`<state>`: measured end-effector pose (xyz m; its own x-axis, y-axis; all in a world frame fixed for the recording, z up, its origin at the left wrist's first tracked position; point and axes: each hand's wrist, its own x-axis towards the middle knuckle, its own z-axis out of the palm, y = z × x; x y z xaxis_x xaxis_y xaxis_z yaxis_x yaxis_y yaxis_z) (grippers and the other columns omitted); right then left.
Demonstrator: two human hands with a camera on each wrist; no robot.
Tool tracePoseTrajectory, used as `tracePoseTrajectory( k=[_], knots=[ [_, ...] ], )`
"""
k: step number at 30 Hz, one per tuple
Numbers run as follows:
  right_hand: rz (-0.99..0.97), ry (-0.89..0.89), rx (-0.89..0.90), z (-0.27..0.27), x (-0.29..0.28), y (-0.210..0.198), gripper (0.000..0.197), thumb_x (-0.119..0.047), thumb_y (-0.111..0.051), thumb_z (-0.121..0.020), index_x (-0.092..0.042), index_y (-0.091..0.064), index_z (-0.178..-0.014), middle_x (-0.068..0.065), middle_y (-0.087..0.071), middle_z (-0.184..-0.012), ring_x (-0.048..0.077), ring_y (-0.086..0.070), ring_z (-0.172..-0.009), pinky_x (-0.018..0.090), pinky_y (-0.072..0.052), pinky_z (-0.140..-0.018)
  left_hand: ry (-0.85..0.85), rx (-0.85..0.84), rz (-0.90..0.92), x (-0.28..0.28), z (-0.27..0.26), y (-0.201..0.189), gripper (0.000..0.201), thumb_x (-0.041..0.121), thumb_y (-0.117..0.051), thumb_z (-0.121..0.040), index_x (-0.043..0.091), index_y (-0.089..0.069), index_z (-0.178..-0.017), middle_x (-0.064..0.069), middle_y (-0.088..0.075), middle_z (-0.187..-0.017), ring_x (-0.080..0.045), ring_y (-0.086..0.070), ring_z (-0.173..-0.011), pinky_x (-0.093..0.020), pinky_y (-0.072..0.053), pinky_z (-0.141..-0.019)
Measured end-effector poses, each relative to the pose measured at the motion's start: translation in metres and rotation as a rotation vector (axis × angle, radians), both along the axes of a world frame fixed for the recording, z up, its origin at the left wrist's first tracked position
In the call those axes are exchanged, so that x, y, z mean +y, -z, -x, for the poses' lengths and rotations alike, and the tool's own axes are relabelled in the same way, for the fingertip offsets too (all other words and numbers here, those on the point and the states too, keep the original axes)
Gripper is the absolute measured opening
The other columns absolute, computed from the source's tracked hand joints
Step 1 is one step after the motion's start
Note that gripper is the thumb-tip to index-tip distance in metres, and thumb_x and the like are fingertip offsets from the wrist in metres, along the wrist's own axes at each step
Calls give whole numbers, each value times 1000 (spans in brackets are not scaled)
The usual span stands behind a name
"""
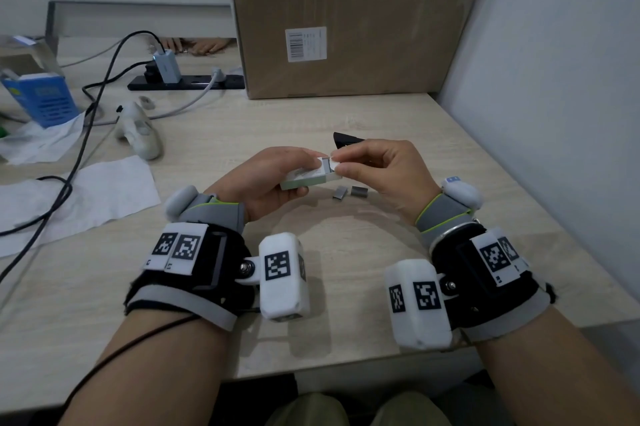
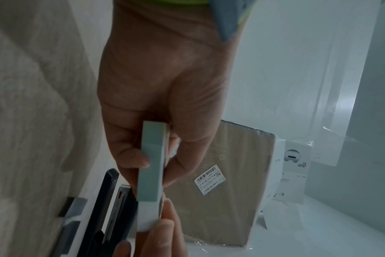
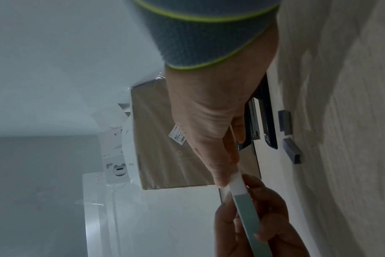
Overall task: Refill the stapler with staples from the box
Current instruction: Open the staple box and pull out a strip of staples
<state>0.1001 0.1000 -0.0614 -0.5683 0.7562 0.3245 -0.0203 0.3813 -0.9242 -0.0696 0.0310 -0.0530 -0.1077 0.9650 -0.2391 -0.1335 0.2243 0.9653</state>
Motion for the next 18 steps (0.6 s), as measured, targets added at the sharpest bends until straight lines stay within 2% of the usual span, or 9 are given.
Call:
tracePoseTrajectory(
  k=[5,9,12,15,18],
  knots=[
    [-61,-12,-28,0,3,3,18,-1,-73,-74,-8,-73,-91,0,-72,-87,8,-69,-85,16,-53,-82,5,-1,17,0,-2,-1,21,12,-50,-88,9,-67,-101,-3,-61,-85,-9,-53,-72,-13,-47,-47],
    [-129,-1,-64,0,3,5,18,-1,-74,-73,-6,-74,-90,2,-71,-85,2,-67,-82,12,-52,-81,4,-13,33,0,-3,0,23,11,-51,-88,5,-64,-105,-6,-61,-86,-12,-55,-70,-14,-47,-45],
    [-158,-13,-84,0,2,4,17,1,-73,-72,-4,-74,-89,4,-71,-86,4,-67,-83,12,-52,-81,-3,0,36,0,-5,0,23,12,-50,-88,4,-64,-105,-7,-62,-84,-12,-56,-67,-14,-46,-45],
    [-176,-18,-115,-1,0,2,17,2,-74,-71,-2,-74,-88,5,-71,-86,7,-66,-83,15,-54,-82,-1,29,41,0,-7,0,19,13,-49,-88,7,-67,-94,-6,-63,-81,-12,-57,-64,-15,-44,-44],
    [-178,3,-161,-1,-2,0,21,-1,-76,-70,-4,-75,-91,6,-73,-88,14,-69,-86,25,-55,-85,-6,47,50,1,-9,0,21,15,-50,-88,4,-65,-97,-8,-62,-81,-13,-57,-61,-16,-42,-40]
  ],
)
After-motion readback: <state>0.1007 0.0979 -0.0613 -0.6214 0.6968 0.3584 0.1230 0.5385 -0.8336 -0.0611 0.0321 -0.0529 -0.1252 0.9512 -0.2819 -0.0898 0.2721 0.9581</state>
